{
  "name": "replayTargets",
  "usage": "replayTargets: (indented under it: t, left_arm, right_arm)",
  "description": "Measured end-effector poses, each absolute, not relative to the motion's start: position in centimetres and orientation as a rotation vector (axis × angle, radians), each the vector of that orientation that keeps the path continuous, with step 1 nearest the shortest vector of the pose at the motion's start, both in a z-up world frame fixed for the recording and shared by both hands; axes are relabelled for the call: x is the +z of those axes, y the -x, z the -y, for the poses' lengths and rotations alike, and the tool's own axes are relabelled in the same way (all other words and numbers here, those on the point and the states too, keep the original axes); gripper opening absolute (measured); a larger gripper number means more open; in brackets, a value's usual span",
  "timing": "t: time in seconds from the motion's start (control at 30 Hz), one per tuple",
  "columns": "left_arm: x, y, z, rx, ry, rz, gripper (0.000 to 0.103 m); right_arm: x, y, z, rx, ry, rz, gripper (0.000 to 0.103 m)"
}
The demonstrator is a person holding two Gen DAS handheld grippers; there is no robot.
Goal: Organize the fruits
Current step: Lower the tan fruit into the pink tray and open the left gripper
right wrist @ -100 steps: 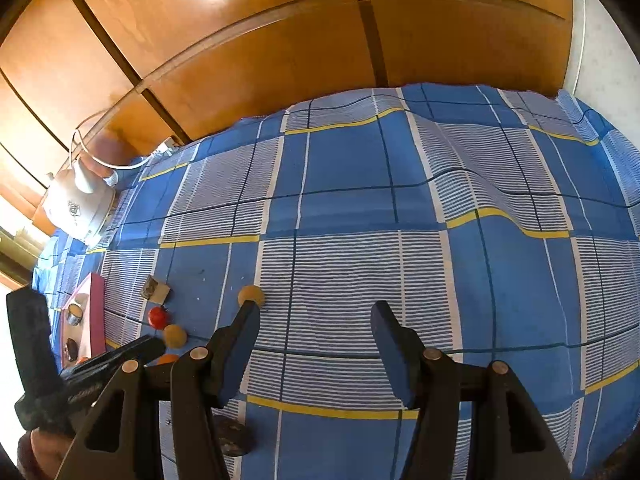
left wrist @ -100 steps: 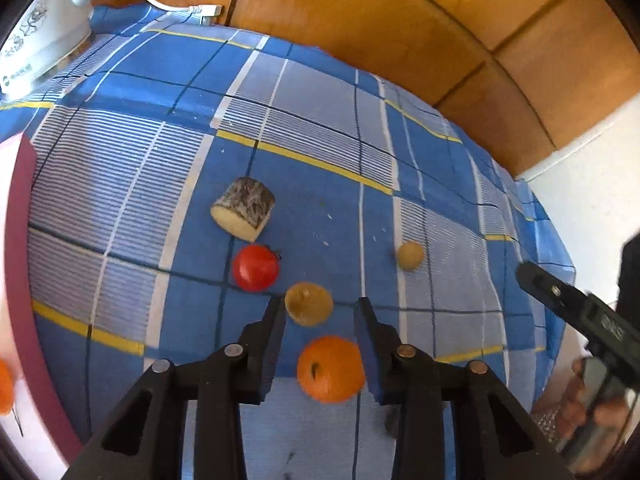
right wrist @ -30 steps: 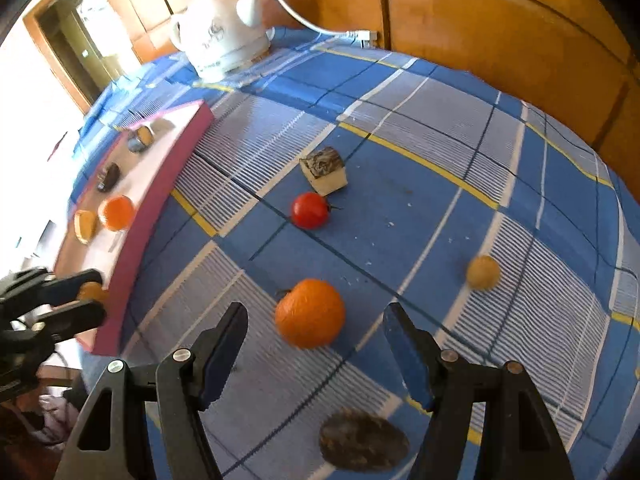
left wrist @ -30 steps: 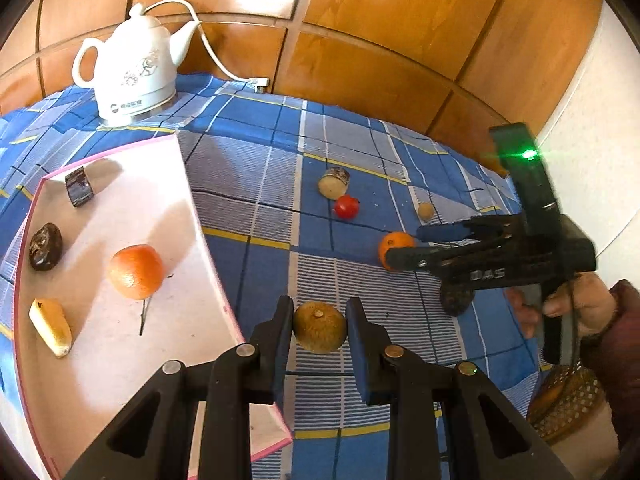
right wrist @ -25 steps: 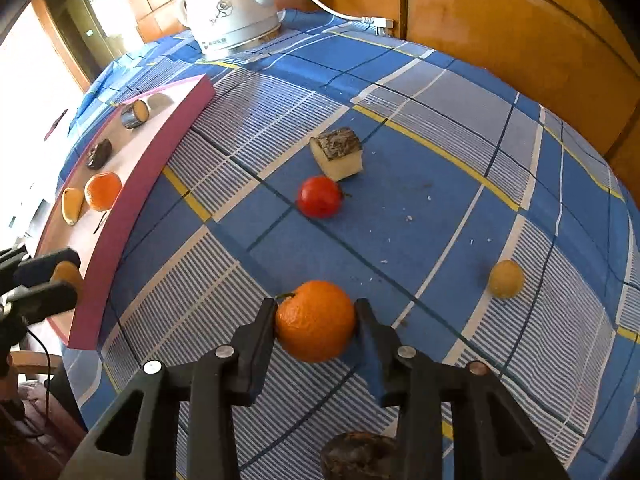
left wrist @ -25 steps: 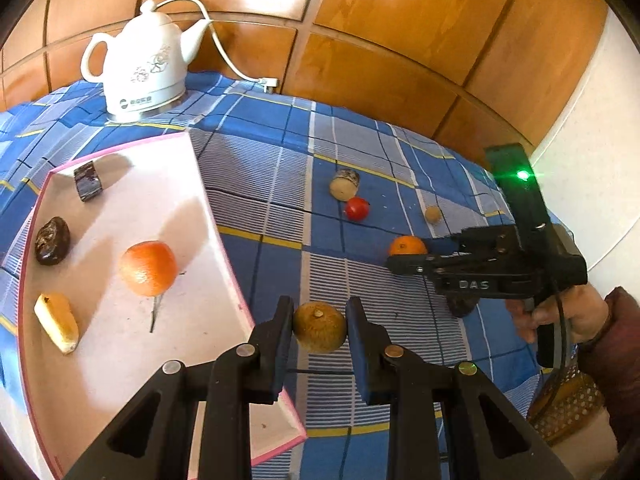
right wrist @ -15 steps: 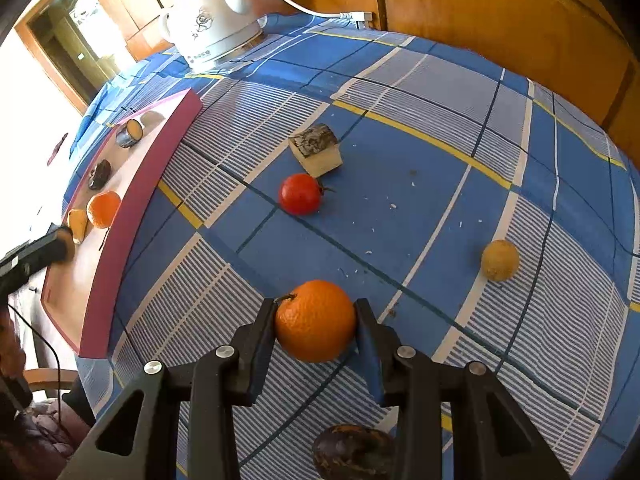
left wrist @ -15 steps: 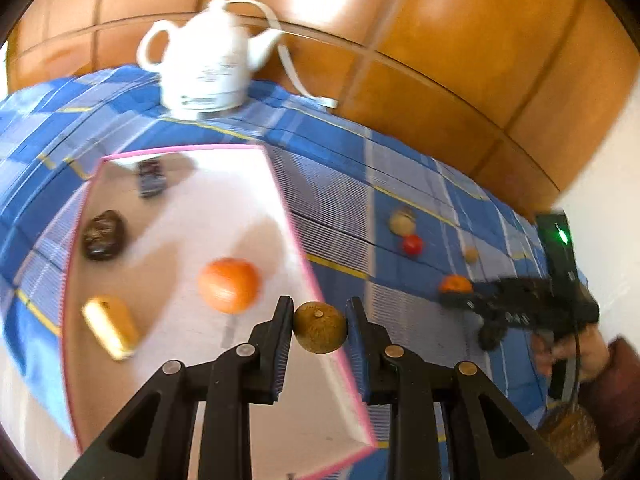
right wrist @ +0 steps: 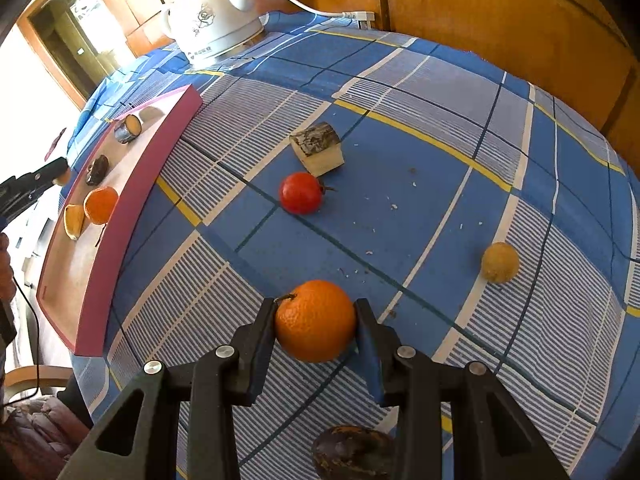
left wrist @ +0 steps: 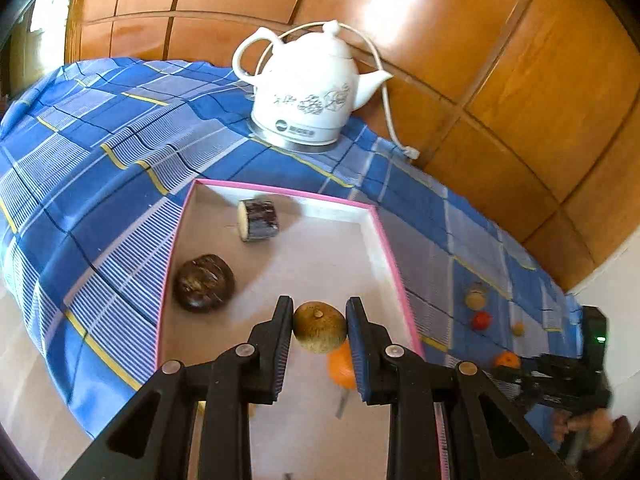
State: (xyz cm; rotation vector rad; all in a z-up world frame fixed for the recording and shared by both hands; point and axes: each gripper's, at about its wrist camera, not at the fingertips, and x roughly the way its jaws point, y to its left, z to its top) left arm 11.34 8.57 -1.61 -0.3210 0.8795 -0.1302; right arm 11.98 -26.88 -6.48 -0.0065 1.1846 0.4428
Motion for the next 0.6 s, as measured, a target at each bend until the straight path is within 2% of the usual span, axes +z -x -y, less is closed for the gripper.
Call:
replayTargets:
  t: [0.23,0.4,0.6]
  left_arm:
    - [-3.0,-13.0,-7.6,-0.087,0.213,-0.884,0.028]
    - [-3.1,-12.5,-7.6,-0.049,0.198,-0.872,0.044]
    - [-2.9,-10.2,-7.3,-0.007,0.181,-0.864,0.044]
  right_arm:
    - [-6.5,-11.9,26.6,0.442,0.032,-1.177,0.039]
    - [-6.5,-11.9,26.5,0.442,0.037,-1.176,0.039]
    - [-6.4,-11.9,26.5,0.44,0.043,-1.174,0.039]
